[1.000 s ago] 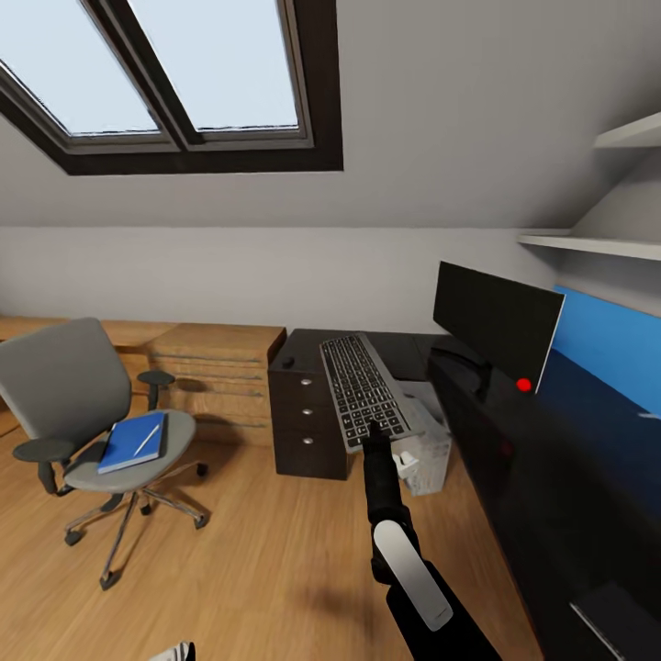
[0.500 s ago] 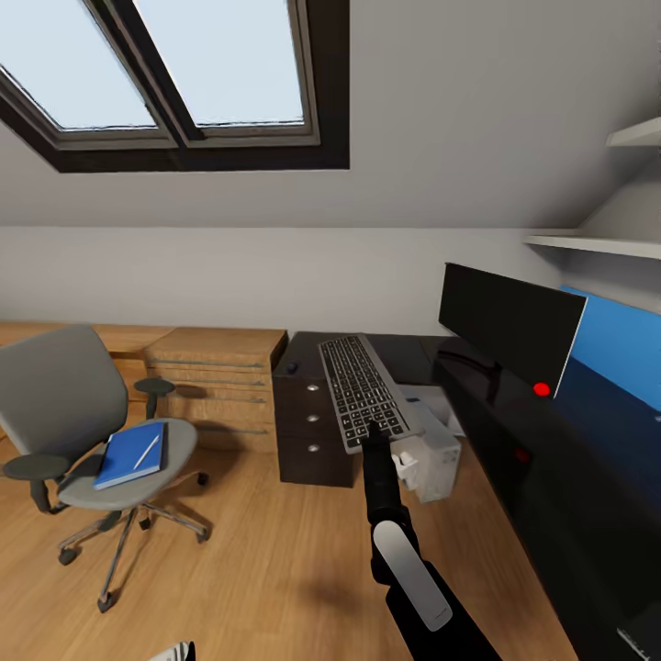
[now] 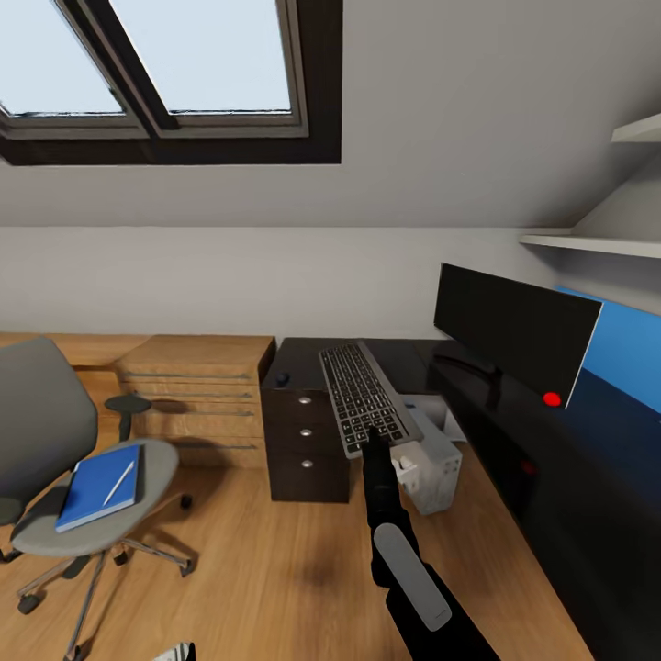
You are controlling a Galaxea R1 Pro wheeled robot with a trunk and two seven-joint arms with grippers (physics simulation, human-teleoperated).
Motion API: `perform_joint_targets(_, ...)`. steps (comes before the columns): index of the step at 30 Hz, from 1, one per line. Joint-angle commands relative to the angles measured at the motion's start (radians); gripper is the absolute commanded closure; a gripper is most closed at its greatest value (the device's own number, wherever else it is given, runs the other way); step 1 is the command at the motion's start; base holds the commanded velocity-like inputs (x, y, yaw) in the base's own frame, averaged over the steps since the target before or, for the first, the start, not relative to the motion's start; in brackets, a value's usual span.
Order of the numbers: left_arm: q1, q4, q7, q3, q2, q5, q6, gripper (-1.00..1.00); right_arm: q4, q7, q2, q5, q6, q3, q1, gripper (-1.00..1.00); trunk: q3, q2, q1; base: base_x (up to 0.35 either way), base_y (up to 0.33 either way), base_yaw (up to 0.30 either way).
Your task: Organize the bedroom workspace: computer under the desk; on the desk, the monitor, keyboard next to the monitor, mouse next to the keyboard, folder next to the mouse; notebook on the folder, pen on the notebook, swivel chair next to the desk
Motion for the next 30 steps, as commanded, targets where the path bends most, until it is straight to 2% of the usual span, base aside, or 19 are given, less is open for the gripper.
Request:
perform_joint_targets(1, -0.001, -0.001, 0.004, -0.004, 0.001, 0.011, -0.007, -1.0, -0.001, 0.002, 0.0, -0.004, -0.006, 0.002, -0.001, 1.0, -0.001, -0.001, 0.001, 0.319, 0.003, 0.0)
perform_joint_targets(10, -0.001, 0.001, 0.004, -0.004, 0.0, 0.012, -0.007, -1.0, 0.002, 0.001, 0.0, -0.003, -0.006, 0.002, -0.001, 1.0, -0.001, -0.001, 0.001, 0.319, 0.001, 0.0)
perform_joint_targets(17, -0.001, 0.001, 0.004, -0.004, 0.0, 0.012, -0.007, -1.0, 0.058, 0.001, 0.0, -0.005, -0.005, 0.001, -0.001, 1.0, -0.001, -0.001, 0.001, 0.319, 0.0, 0.0)
perform_joint_targets(28, -0.001, 0.002, 0.004, -0.005, 0.0, 0.012, -0.007, -1.0, 0.057, 0.002, 0.0, -0.007, -0.007, -0.002, -0.001, 1.0, -0.001, -0.001, 0.001, 0.32, 0.0, 0.0)
perform_joint_targets(30, -0.001, 0.002, 0.004, -0.005, 0.0, 0.012, -0.007, -1.0, 0.056, 0.002, 0.0, -0.018, -0.007, -0.002, -0.001, 1.0, -0.001, -0.001, 0.001, 0.32, 0.044, 0.0)
